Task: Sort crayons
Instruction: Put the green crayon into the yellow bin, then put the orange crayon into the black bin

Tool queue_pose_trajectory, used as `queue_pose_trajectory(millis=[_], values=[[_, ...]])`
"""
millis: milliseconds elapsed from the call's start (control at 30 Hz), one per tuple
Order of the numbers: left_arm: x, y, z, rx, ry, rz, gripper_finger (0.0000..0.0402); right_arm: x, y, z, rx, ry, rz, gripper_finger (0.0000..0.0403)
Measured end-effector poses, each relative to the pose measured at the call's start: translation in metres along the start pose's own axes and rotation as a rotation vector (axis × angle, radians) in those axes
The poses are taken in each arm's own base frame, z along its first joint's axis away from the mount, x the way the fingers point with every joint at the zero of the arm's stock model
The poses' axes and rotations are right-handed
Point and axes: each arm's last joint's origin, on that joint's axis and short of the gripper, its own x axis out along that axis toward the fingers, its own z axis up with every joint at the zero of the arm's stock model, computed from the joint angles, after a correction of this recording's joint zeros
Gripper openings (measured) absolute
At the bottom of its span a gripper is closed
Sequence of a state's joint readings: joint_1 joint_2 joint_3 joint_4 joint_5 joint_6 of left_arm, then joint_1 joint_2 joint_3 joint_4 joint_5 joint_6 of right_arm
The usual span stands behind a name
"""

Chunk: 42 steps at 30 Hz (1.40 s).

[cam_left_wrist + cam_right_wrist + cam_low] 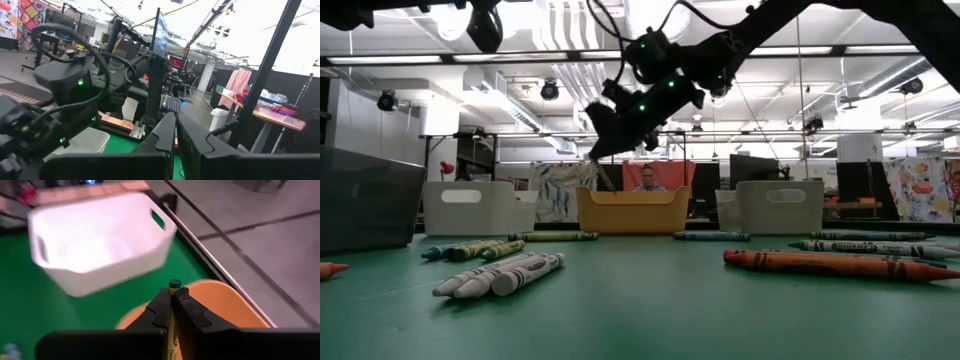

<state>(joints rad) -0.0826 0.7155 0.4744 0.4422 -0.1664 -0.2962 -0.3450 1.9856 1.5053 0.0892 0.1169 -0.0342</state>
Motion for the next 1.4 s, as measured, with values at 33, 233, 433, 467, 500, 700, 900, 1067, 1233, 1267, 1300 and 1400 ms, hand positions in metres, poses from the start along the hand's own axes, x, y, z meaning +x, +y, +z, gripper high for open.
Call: queue_pose_trajectory(millis=[33, 233, 433, 467, 500, 700, 900, 1067, 1233, 1267, 1300, 1400], values=[[0.0, 0.0, 0.0, 0.001, 0.003, 0.001, 0.0, 0.002, -0.001, -0.002, -0.014, 0.015, -0.026, 0.0009], [0.0, 0.0, -0.001, 0.002, 0.009, 0.003, 0.0, 0.005, -0.016, -0.01, -0.105, 0.096, -0.166, 0.0009], [0.001, 0.001, -0.003, 0.004, 0.022, 0.008, 0.0, 0.006, -0.035, -0.018, -0.125, 0.163, -0.186, 0.0009], [0.001, 0.001, -0.003, 0.004, 0.024, 0.009, 0.0, 0.007, -0.037, -0.02, -0.139, 0.169, -0.184, 0.0009], [0.002, 0.001, -0.004, 0.005, 0.026, 0.01, 0.0, 0.008, -0.039, -0.021, -0.155, 0.177, -0.184, 0.0009], [0.004, 0.001, -0.006, 0.007, 0.038, 0.014, 0.0, 0.011, -0.04, -0.025, -0.203, 0.196, -0.177, 0.0011], [0.005, 0.001, -0.007, 0.024, 0.044, 0.016, 0.0, 0.011, -0.039, -0.025, -0.187, 0.193, -0.156, 0.005], [0.004, 0.001, -0.007, 0.026, 0.044, 0.016, 0.0, 0.008, -0.04, -0.022, -0.17, 0.187, -0.157, 0.0077], [0.004, 0.001, -0.007, 0.0, 0.044, 0.017, 0.0, -0.022, -0.033, 0.003, -0.139, 0.175, -0.14, 0.0073], [0.005, 0.002, -0.007, -0.012, 0.046, 0.017, 0.0, -0.03, -0.03, 0.007, -0.128, 0.19, -0.123, 0.0072], [0.005, 0.002, -0.008, -0.026, 0.048, 0.019, 0.0, -0.039, -0.027, 0.012, -0.112, 0.194, -0.099, 0.007], [0.01, 0.002, -0.014, -0.064, 0.075, 0.026, 0.0, -0.069, -0.018, 0.025, -0.058, 0.231, 0.019, 0.0068]])
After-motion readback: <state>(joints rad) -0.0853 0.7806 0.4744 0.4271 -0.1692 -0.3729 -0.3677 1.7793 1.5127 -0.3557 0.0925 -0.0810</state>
